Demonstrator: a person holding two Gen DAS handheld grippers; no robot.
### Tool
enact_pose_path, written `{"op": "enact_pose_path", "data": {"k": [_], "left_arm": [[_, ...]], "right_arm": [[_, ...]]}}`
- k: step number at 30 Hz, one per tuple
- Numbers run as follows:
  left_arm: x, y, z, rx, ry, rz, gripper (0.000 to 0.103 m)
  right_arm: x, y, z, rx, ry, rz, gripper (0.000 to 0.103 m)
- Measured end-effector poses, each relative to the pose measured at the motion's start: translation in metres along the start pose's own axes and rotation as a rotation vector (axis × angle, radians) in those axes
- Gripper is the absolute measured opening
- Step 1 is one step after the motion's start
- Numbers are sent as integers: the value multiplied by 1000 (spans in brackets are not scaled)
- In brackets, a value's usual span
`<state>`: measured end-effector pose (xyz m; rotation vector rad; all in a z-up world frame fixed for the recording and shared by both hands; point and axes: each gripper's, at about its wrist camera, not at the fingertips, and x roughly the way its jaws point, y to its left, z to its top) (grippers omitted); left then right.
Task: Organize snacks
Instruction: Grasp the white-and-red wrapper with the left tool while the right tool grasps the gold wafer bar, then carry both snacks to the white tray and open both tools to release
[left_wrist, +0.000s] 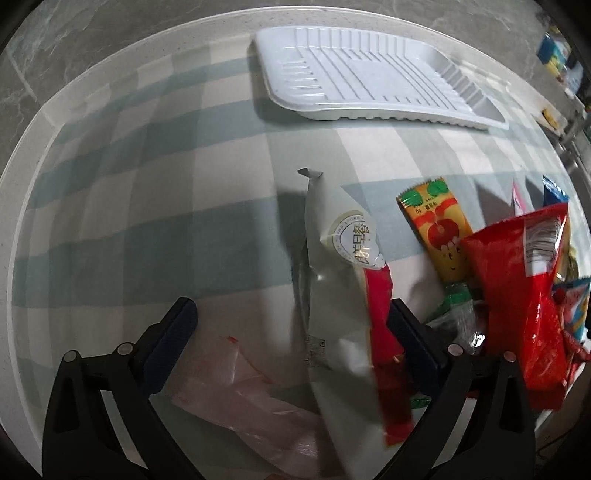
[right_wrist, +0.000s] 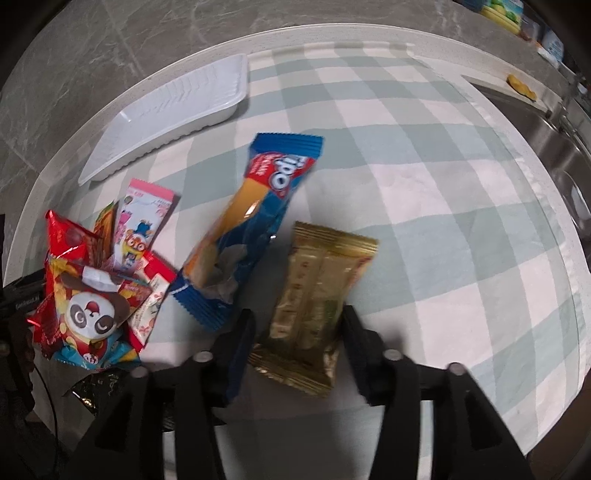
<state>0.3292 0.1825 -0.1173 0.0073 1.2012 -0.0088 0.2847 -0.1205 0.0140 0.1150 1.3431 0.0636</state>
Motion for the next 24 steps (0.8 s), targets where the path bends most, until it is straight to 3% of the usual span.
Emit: {"op": "enact_pose_path", "data": {"k": [4, 10, 12, 15, 16, 17, 21, 22, 24], "left_arm": [[5, -1, -2, 8, -5, -8, 103], [5, -4, -11, 25, -14, -15, 103], [6, -5, -11, 36, -9, -18, 103], [5, -8, -13, 49, -5, -20, 99], [3, -10, -13, 60, -10, -25, 92], [2, -13, -14, 72, -15, -30, 82], [-6, -27, -15, 148, -36, -67, 47], [-11, -20, -16, 149, -35, -70, 31], [-12, -16, -14, 129, -32, -75, 26]], "right_arm": [[4, 13, -1, -41, -33, -25, 76], [6, 15, -2, -38, -43, -35, 78], [4, 12, 0, -23, -46, -45, 73], [1, 7, -1, -3, -50, -80, 53], [0, 4, -1, 8, -52, -97, 40], [-1, 0, -2, 19, -50, -97, 36], [-2, -5, -3, 42, -36, -84, 33], [-2, -5, -2, 47, -35, -79, 33], [-4, -9, -2, 70, -31, -54, 33]]}}
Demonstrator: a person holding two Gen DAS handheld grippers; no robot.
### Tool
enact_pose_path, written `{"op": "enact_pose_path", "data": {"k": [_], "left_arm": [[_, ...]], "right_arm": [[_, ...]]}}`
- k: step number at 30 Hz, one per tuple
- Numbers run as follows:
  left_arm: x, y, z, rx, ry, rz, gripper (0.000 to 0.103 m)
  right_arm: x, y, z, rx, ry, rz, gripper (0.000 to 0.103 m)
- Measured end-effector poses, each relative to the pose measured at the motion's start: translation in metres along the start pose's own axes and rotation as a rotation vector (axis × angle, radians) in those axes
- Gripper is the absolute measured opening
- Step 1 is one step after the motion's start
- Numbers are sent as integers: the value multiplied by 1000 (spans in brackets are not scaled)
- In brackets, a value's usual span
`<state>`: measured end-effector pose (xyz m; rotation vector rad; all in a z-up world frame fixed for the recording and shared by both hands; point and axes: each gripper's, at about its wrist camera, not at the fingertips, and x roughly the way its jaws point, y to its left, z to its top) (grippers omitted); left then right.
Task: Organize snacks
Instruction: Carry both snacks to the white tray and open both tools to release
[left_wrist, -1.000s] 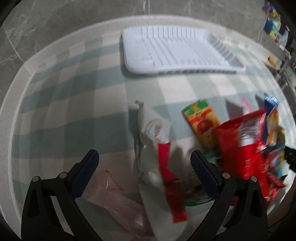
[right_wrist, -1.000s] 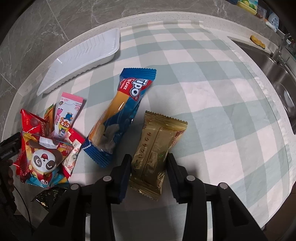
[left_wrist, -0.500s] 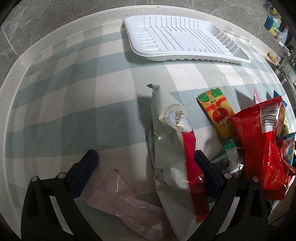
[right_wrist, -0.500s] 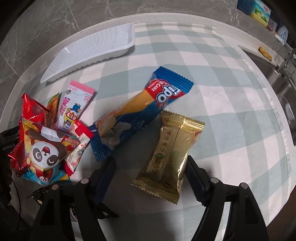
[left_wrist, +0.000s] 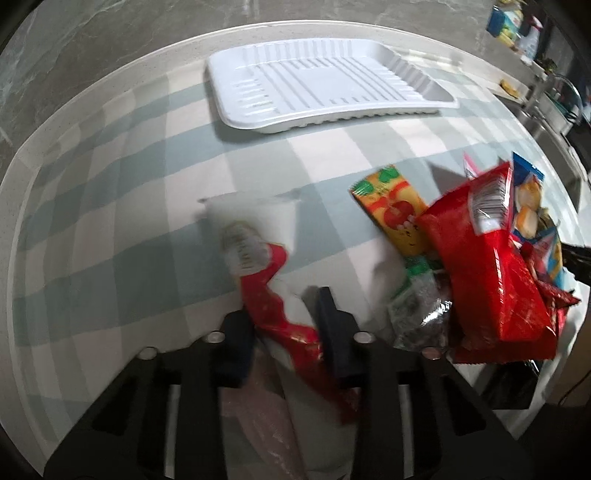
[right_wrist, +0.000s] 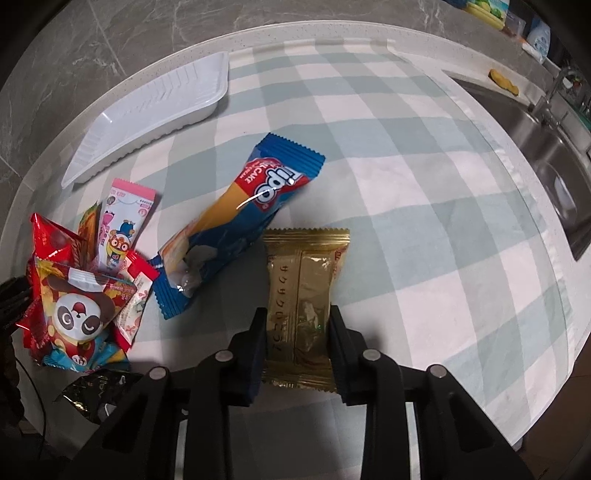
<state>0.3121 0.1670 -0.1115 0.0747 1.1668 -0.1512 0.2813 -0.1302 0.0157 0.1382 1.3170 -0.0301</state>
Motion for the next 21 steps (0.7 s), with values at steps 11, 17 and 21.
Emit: {"op": "enact_pose_path", "data": {"k": [11, 17, 21], "left_arm": [[-21, 40, 14, -127, -8, -154, 20], [-42, 54, 37, -147, -64, -186, 19], [-48, 59, 61, -148, -102, -211, 19]], "right_arm": [[-23, -44, 3, 256, 30, 302, 33], [-37, -40, 31, 280, -23, 399, 33], [-36, -27, 57, 240, -48, 449, 33]]}}
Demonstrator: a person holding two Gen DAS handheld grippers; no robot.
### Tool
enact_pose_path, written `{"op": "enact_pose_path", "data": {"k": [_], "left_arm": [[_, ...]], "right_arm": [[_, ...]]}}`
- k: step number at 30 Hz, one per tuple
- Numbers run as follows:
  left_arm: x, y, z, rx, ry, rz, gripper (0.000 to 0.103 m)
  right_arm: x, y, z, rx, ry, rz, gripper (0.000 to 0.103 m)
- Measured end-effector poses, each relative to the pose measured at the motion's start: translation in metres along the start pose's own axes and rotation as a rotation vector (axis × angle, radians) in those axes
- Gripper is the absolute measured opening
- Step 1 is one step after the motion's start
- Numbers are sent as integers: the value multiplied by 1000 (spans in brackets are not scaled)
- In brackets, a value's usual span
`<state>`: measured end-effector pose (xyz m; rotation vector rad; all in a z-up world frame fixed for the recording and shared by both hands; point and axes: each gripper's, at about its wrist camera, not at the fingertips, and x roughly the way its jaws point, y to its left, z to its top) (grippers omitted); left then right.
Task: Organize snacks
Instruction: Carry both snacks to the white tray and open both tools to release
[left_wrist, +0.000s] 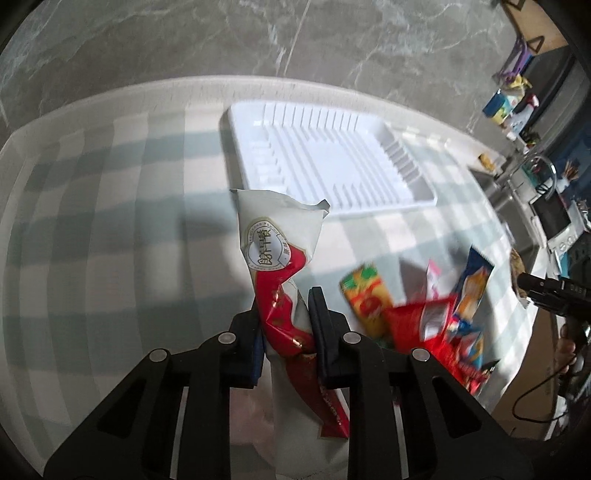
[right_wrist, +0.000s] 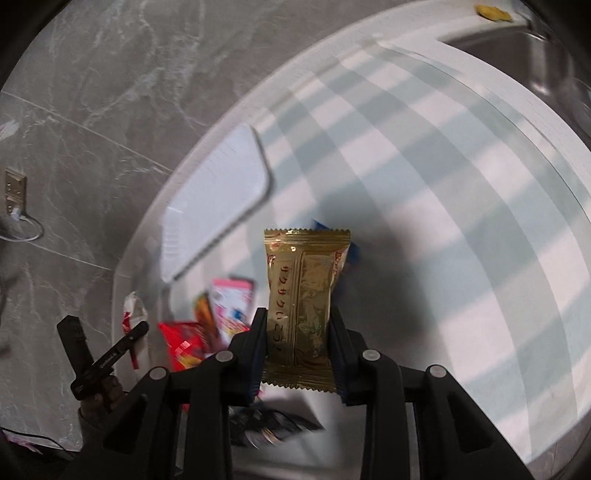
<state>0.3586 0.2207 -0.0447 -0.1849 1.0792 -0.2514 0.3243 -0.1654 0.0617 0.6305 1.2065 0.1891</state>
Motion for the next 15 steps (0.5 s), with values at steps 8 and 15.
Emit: {"op": "enact_pose_path", "data": {"k": [8, 15], "left_arm": [[7, -9, 67, 43, -52, -50, 20], [34, -3, 118, 32, -53, -61, 20]], "right_arm": [[37, 40, 49, -139, -7, 57, 33], [79, 67, 92, -238, 4, 66, 33]]}}
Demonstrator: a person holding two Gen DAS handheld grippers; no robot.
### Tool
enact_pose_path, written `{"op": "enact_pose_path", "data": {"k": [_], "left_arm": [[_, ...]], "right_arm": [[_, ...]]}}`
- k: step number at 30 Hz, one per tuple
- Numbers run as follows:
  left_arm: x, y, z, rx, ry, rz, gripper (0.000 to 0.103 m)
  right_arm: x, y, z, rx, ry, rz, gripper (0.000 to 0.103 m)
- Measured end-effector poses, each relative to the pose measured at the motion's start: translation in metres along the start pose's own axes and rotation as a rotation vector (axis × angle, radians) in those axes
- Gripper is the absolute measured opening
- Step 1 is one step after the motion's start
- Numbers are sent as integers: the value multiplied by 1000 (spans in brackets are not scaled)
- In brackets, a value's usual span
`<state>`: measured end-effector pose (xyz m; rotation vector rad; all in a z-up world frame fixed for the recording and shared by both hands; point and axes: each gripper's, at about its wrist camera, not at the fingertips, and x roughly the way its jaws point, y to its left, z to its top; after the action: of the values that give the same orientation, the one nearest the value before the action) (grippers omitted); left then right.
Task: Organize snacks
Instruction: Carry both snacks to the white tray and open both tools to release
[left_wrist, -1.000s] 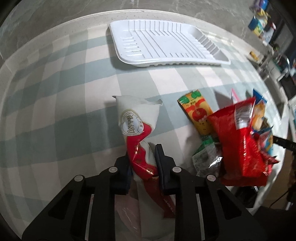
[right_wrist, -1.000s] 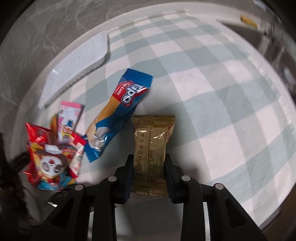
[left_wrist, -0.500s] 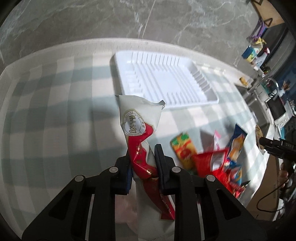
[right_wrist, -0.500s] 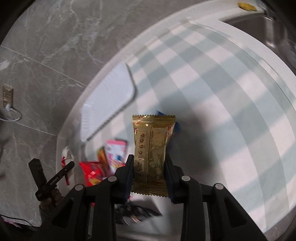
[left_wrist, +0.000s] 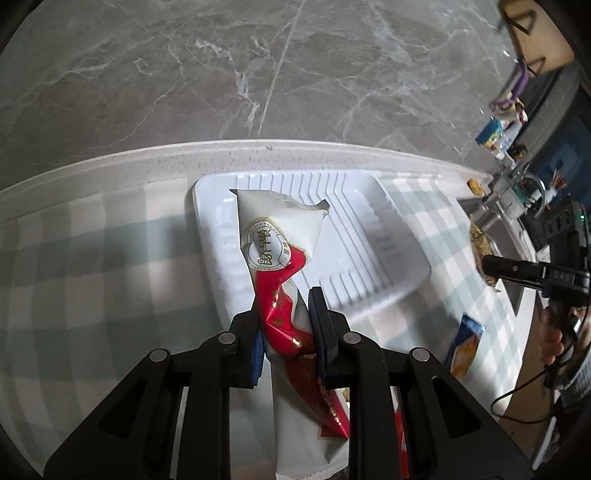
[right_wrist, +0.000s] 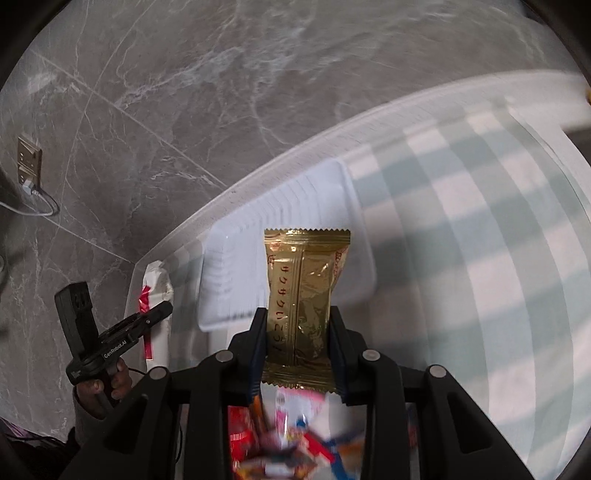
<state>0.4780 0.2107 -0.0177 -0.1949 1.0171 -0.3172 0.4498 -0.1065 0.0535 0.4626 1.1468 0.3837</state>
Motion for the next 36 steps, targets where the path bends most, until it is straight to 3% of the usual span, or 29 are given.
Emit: {"op": "enact_pose_path", "data": {"k": [10, 15, 19, 22, 27, 36], "left_arm": [[56, 17, 55, -2, 12, 23, 20], [87, 23, 67, 4, 16, 67, 20], [111, 30, 77, 3, 18, 115, 20], [121, 34, 81, -5, 20, 109, 20], [117, 26, 74, -2, 3, 105, 20], [68, -5, 39, 85, -37, 90, 20]], "right_arm": [[76, -4, 40, -61, 49, -25, 33], [102, -10, 48, -82, 51, -71, 33], [114, -14, 50, -112, 43, -138, 37], [117, -11, 48, -142, 30, -165, 44], [109, -7, 37, -179, -5, -176, 50], [66, 10, 0, -243, -89, -177, 53]]}}
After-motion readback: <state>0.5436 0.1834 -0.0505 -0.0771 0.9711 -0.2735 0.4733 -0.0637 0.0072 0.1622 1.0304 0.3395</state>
